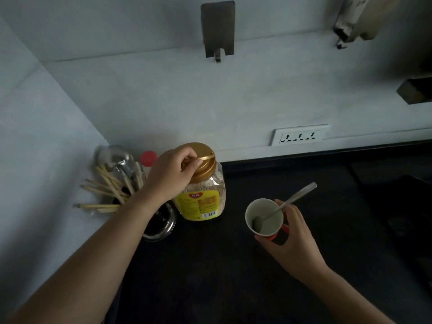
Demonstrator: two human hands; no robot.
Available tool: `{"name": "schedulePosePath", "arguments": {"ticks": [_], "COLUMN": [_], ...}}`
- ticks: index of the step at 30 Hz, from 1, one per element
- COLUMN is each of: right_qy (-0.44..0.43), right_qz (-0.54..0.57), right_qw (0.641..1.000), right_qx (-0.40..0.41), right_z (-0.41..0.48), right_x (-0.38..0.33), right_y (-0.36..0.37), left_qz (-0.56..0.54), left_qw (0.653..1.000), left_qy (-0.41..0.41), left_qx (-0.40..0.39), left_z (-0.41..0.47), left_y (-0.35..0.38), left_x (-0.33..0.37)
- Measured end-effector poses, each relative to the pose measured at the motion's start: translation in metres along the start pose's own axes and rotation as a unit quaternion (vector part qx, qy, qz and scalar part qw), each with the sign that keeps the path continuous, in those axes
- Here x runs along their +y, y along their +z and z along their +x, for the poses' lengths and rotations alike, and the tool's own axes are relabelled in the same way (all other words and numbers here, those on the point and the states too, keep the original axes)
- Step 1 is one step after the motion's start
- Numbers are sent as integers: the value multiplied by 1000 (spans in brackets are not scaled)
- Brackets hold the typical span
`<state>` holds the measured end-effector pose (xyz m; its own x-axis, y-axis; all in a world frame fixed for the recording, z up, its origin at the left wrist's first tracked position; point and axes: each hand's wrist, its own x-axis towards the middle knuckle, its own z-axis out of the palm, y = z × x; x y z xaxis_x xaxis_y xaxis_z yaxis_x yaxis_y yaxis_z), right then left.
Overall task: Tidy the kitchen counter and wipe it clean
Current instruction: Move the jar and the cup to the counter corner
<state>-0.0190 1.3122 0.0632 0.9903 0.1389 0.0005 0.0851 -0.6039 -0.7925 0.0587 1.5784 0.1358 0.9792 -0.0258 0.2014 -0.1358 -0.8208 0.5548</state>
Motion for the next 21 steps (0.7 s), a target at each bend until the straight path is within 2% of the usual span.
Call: {"name": "schedulePosePath", "arguments": {"ticks": [3, 7, 12, 17, 21], "right_qy": [3, 3, 15, 8, 36], "right_qz": [-8, -10, -5, 13, 63], "right_qw": [1000, 1000, 1000, 1000, 997], "right_qx": [4, 16, 15, -3, 0], "right_z": [1, 6, 17, 44, 88], "right_x": [4, 5, 9, 12, 19], "right_y": [-1, -6, -7, 6, 28], "left_qz": [-4, -18, -56, 0, 36], "left_qw": [1000, 998, 998, 995, 991], "left_qy": [-19, -14, 17, 101, 125], "left_qx": [0, -51, -3, 18, 40], "left_z": [13, 7, -2, 1, 2], "left_y": [4, 22, 34, 41, 47], "left_x": [-6, -15, -19, -27, -38]}}
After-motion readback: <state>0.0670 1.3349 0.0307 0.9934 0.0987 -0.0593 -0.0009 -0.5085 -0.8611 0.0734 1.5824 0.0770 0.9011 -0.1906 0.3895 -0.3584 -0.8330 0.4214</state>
